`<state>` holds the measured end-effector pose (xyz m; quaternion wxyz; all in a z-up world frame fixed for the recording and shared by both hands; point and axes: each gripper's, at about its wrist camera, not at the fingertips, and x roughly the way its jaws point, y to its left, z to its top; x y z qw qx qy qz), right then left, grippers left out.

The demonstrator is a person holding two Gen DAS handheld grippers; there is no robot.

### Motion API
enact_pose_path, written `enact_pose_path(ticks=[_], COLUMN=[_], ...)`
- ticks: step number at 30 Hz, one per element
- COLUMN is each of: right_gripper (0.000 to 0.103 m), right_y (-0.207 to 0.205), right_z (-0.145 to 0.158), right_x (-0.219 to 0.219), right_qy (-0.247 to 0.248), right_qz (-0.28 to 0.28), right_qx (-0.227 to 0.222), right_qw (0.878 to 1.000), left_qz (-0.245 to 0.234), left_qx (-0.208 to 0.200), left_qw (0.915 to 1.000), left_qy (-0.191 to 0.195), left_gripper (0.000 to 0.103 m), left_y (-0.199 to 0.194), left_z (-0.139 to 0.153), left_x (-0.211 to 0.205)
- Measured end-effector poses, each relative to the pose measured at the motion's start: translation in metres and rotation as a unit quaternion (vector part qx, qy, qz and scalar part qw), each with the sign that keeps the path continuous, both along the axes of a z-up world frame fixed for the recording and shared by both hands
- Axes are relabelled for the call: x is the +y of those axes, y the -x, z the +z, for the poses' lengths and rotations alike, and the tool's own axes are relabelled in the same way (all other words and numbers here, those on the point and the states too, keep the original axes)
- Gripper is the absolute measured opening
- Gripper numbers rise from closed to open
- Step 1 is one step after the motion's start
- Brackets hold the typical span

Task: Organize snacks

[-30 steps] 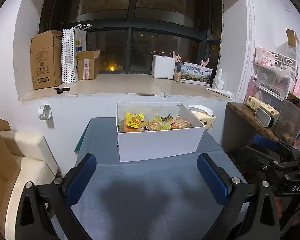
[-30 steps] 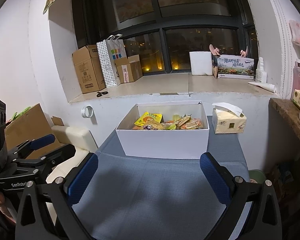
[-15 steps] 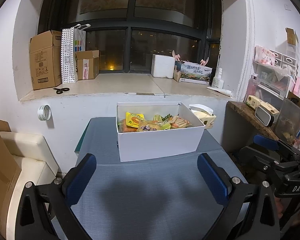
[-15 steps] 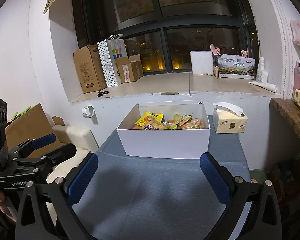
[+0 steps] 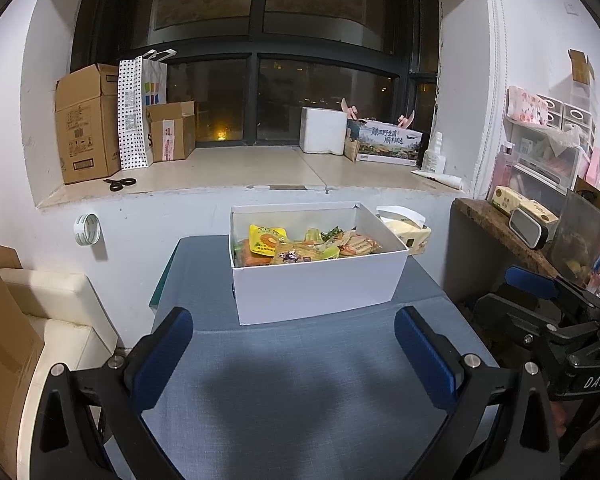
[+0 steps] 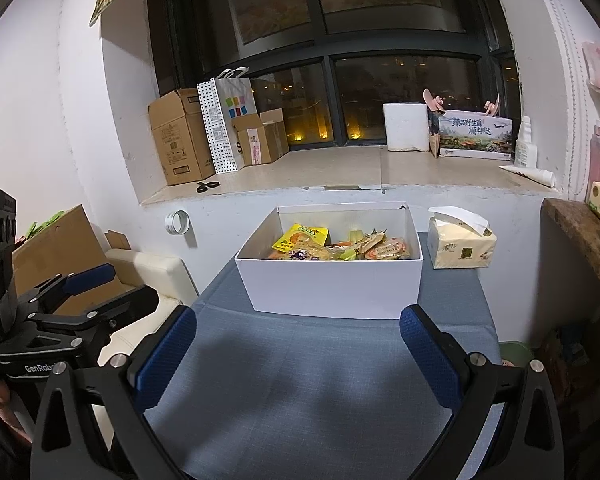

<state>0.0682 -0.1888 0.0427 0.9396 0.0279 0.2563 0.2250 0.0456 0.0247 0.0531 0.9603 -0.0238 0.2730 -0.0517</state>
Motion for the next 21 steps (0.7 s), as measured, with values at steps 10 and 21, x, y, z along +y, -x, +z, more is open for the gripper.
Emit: enact_pose_path(ticks=[10, 21], right_gripper=[0.103, 0.103], right_y=[-0.0007, -0.0009], right_z=[-0.0015, -0.0019], right_x=[0.0005, 0.0006], right_qy=[-0.002, -0.002], right_qz=[-0.001, -0.001], right_qx=[0.002, 0.002], right_qw=[1.000, 1.000], left_qz=[0.000, -0.001], left_qx=[0.001, 0.003], left_qw=[1.0000, 1.0000], left_qy=[-0.004, -0.004], left_gripper=[0.103, 0.103], left_y=[0.0011, 0.0010], left_z=[-0.0007, -0.0037], left_x=[-0.0025, -0.0016])
